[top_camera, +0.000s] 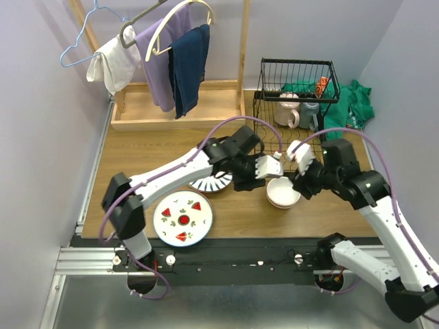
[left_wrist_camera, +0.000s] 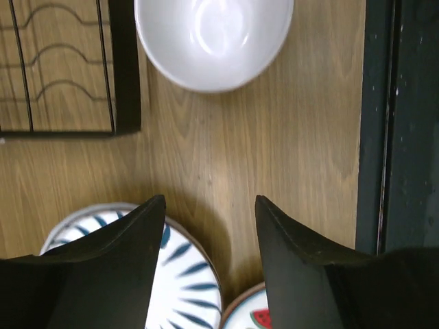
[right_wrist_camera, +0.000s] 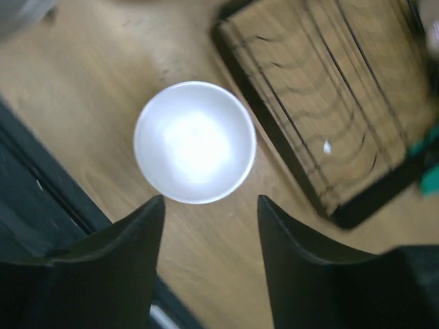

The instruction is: Load the mixed dishes into the dish rack

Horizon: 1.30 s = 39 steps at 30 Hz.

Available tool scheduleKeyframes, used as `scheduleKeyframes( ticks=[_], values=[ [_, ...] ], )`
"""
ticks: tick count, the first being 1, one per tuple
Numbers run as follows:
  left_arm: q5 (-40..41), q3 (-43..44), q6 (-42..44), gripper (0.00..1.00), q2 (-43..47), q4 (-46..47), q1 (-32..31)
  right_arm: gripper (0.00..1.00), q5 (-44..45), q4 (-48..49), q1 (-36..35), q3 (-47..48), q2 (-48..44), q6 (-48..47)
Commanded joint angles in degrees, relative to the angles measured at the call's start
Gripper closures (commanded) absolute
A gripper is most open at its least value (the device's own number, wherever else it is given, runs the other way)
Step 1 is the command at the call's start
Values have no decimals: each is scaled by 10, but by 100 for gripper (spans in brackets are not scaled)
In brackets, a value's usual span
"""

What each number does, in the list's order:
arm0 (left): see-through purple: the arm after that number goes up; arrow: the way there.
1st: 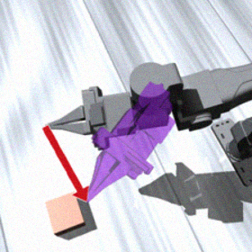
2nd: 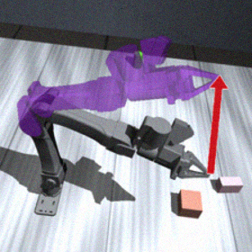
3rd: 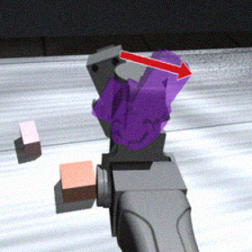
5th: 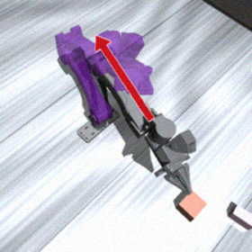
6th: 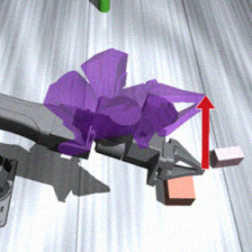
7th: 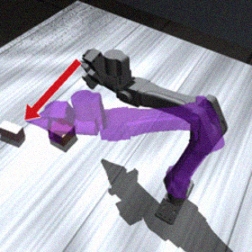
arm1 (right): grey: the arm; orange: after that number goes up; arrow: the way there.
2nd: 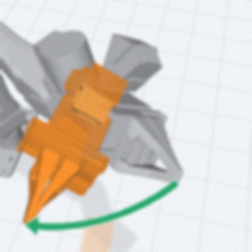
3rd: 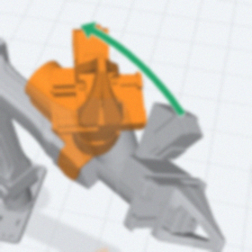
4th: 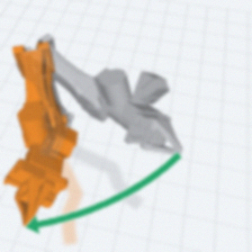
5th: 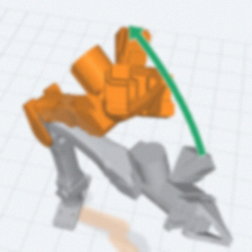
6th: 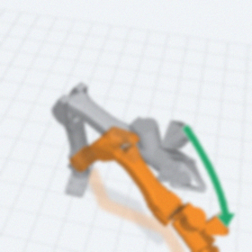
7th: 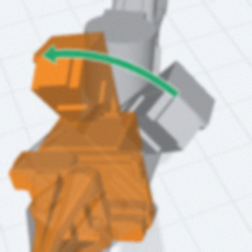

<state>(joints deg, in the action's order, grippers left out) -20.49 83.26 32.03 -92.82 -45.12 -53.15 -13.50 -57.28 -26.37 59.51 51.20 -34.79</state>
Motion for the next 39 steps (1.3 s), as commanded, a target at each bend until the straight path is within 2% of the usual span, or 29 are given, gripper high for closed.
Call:
scheduleKeyframes(
  ticks=[1, 3, 7, 12, 28, 30, 34, 35, 39],
  values=[
    [-47, 93, -23, 39, -89, 15, -19, 34, 110, 64, 142, 37, 5, 269],
    [-53, 122, -39, 39, -107, 9, -32, 31, 131, 67, 180, 71, 21, 318],
    [-50, 119, -50, 39, -133, 45, -62, 24, 183, 83, 238, 103, 40, 378],
    [-51, 145, -66, 39, -170, 57, -96, 16, 204, 95, 261, 109, 50, 408],
    [-34, 202, -93, 41, -274, 77, -133, 15, 181, 91, 273, 45, 14, 401],
    [-33, 204, -94, 45, -279, 79, -135, 15, 180, 92, 273, 45, 14, 400],
    [-29, 208, -94, 59, -286, 79, -137, 15, 181, 93, 273, 43, 12, 401],
    [-27, 209, -94, 68, -285, 74, -137, 15, 182, 93, 273, 41, 8, 401],
    [-25, 202, -89, 75, -263, 65, -137, 15, 178, 93, 274, 36, 4, 404]
  ],
)
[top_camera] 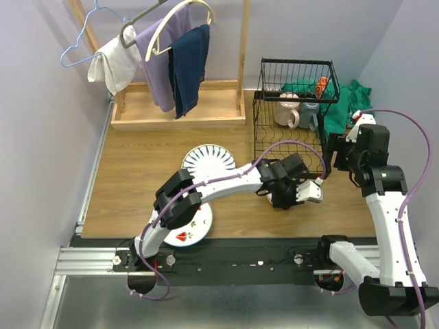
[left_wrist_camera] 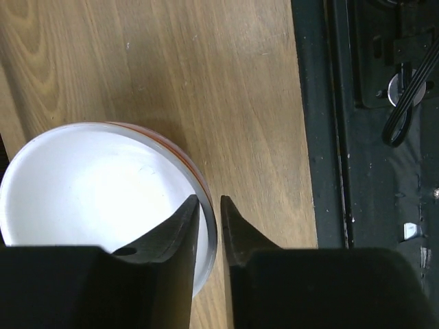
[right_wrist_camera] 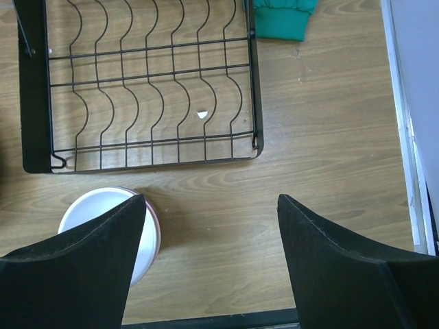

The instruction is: Load the mixed dishes into the dish rack

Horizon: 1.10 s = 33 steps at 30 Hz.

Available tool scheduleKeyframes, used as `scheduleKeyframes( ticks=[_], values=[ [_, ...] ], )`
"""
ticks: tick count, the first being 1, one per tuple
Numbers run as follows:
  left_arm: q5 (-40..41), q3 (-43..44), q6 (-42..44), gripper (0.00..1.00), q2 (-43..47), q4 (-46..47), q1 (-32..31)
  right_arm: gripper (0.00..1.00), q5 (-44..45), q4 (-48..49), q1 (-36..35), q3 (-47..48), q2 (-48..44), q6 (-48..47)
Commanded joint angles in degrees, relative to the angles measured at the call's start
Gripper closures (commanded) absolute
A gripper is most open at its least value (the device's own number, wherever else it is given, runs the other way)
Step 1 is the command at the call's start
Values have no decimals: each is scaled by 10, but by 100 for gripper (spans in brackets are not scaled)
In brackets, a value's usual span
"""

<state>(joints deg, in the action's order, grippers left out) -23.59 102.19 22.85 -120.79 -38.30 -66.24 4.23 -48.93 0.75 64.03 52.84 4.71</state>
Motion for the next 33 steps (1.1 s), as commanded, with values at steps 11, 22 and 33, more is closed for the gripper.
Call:
scheduleKeyframes(
  ticks=[11, 22, 33],
  values=[
    [7, 19, -5, 100, 64, -47, 3, 16, -2, 15, 8, -15, -11, 12],
    [-132, 201, -139, 100, 64, -71, 96, 13, 110, 20, 18, 44, 9, 14],
    [-218, 73, -710, 100, -41, 711, 169, 11, 155, 17, 64, 66, 100, -13]
  ],
)
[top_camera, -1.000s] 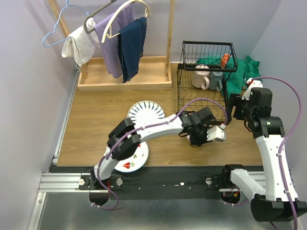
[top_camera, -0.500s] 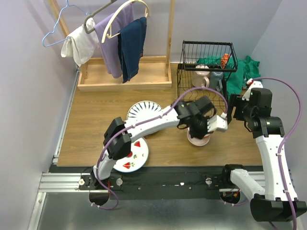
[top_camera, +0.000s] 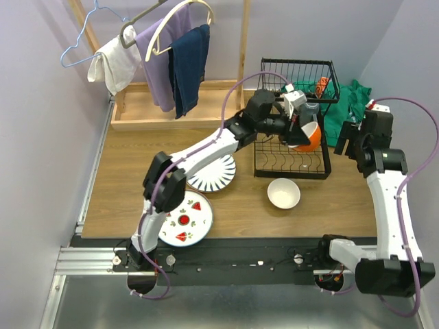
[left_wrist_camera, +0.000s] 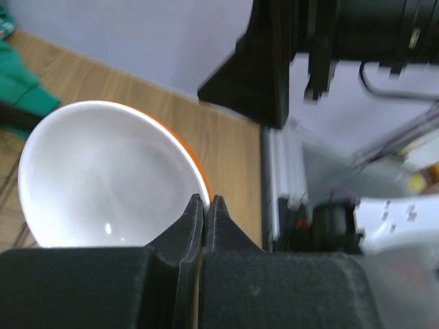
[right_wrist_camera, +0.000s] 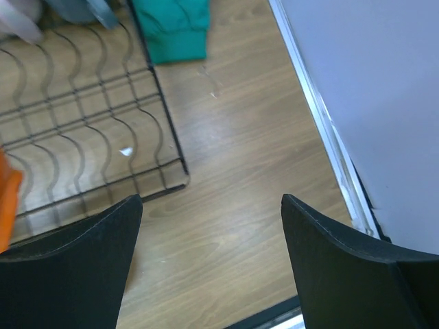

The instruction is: Load the mixed dishes into the dish rack

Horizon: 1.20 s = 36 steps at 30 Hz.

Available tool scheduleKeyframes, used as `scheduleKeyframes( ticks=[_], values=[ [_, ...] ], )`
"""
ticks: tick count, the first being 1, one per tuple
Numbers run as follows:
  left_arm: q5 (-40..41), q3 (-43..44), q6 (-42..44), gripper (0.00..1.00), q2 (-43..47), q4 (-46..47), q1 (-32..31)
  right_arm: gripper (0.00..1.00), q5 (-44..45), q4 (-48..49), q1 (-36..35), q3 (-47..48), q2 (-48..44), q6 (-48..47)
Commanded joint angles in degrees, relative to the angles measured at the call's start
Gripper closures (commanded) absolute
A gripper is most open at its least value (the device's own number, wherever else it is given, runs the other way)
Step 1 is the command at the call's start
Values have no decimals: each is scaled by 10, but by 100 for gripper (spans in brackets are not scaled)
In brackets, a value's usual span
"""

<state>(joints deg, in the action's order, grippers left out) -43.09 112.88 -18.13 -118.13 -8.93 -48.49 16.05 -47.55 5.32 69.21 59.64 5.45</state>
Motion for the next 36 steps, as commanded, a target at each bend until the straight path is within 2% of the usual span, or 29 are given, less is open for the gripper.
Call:
scheduleKeyframes(
  ticks=[1, 5, 10, 20, 26, 36],
  values=[
    [-14, -27, -358, 100, -100, 448, -12, 11, 37, 3, 22, 17, 38, -26],
    [43, -2, -413, 100, -150, 515, -20, 11, 44, -4, 43, 32, 63, -44],
    [129, -14, -469, 100, -184, 519, -18, 12, 46, -8, 62, 37, 82, -66],
    [227, -12, -587, 100, -231, 480, -19, 12, 38, -16, 96, 42, 112, -84],
    [257, -28, -651, 100, -245, 446, -25, 13, 37, -13, 101, 49, 131, -90],
    [282, -51, -705, 100, -251, 393, -30, 14, 28, -7, 102, 48, 145, -91]
  ],
)
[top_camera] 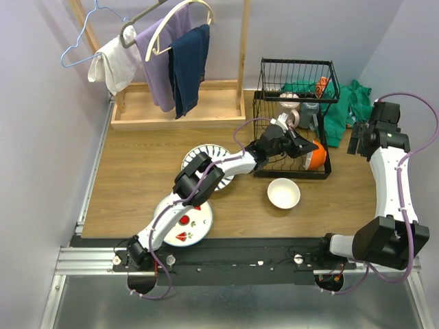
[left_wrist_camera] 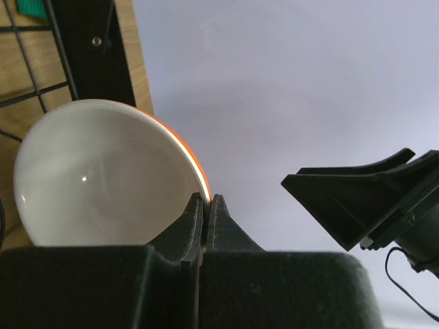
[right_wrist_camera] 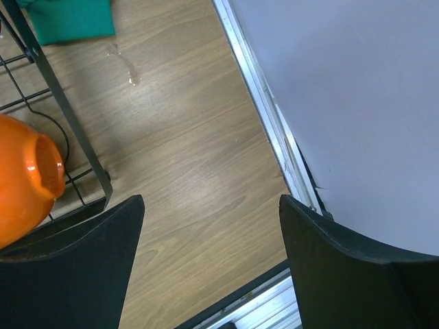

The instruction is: Load the mixed dishes into the dish rack

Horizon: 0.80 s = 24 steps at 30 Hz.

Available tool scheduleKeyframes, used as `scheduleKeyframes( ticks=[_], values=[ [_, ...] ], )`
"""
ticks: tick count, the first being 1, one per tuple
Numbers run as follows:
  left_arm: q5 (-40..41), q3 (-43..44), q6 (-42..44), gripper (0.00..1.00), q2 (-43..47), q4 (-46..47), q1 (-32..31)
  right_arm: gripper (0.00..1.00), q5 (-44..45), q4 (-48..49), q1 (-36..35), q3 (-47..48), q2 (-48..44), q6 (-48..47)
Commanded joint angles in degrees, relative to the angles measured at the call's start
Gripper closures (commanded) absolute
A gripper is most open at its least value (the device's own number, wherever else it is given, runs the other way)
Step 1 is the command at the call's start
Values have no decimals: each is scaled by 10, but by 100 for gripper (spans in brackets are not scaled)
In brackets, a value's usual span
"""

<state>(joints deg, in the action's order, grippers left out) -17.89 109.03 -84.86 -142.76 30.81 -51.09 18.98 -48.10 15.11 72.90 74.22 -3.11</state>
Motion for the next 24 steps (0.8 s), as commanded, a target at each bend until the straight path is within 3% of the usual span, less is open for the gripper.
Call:
scheduleKeyframes(
  ticks=[1, 10, 14, 20, 24],
  values=[
    [32, -15, -44, 100, -9, -9, -4, 13, -2, -2, 4, 8, -1, -5],
    [34, -68, -52, 97, 12, -25, 8, 14, -15, -1, 6, -11, -8, -3],
    [23, -87, -4, 54, 40, -19, 14, 14, -29, -2, 6, -12, -13, 1],
    [-2, -152, 114, 35, 126, -29, 34, 13, -53, -16, 6, -6, -27, 2],
    [-23, -229, 201, 33, 201, -93, 62, 13, -86, -16, 6, -8, -35, -1]
  ],
)
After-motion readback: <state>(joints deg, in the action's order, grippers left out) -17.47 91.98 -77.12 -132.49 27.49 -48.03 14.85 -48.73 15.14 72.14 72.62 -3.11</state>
